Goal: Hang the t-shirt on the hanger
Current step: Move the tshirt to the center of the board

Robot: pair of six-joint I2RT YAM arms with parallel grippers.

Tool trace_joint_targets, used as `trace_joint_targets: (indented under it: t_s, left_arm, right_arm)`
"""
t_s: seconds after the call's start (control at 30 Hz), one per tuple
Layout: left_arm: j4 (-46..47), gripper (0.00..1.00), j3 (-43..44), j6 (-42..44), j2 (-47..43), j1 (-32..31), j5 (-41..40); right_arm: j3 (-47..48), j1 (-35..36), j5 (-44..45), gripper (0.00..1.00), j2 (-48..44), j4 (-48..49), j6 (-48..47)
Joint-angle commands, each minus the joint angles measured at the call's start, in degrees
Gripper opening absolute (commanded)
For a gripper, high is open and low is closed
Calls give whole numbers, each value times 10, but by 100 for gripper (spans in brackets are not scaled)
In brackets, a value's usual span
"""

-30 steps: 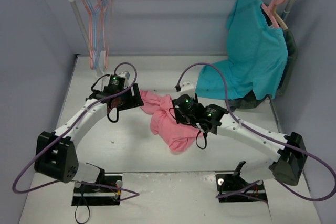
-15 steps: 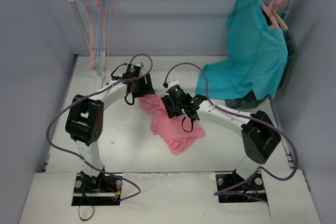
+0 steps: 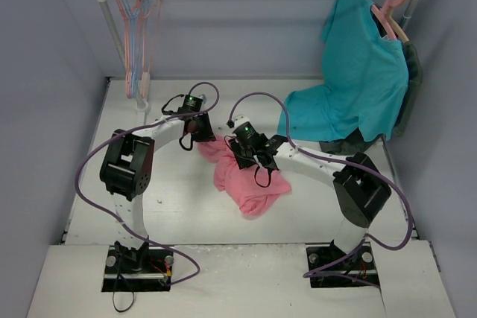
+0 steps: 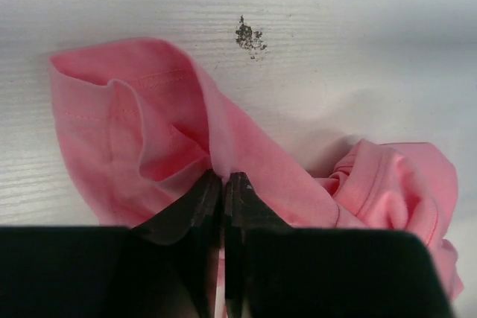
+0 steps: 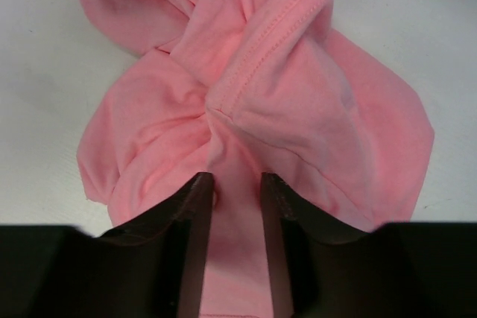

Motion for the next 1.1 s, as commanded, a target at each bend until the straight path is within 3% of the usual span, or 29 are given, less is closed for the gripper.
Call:
trace_joint_targets:
  t_s: [0.0, 0.13, 0.23, 0.4, 0.53, 0.73, 0.87, 0.97, 1.0, 1.07]
  left_arm:
    - [13, 1, 28, 1, -50, -2, 2]
    - [-38, 0, 40, 14, -89, -1, -17]
    - [-71, 0, 57, 37, -132, 1, -41]
    - [-162, 0, 118, 70, -199, 20, -85]
    - [-227, 0, 239, 109, -243, 41, -100]
    - [-264, 0, 388, 176, -287, 46, -106]
    - [-206, 0, 316, 198, -381, 45, -94]
    - [-191, 0, 195, 192, -466, 44, -69]
    - [-186, 0, 158, 179, -490, 44, -58]
    - [-172, 2, 34, 166, -559, 41, -23]
  right_arm:
    - [7, -1, -9, 31, -4, 31, -5]
    - [0, -4, 3, 0, -15, 30, -11]
    - [3, -20, 22, 0, -42, 19, -33]
    - [42, -106, 27, 0, -100, -17, -86]
    - [168, -161, 18, 0, -133, -46, -147]
    - [365, -166, 12, 0, -143, -62, -218]
    - [339, -166, -40, 0, -204, -43, -215]
    - [268, -164, -90, 0, -263, -54, -192]
    - [202, -164, -100, 0, -297, -55, -185]
    - [132, -162, -112, 0, -332, -68, -156]
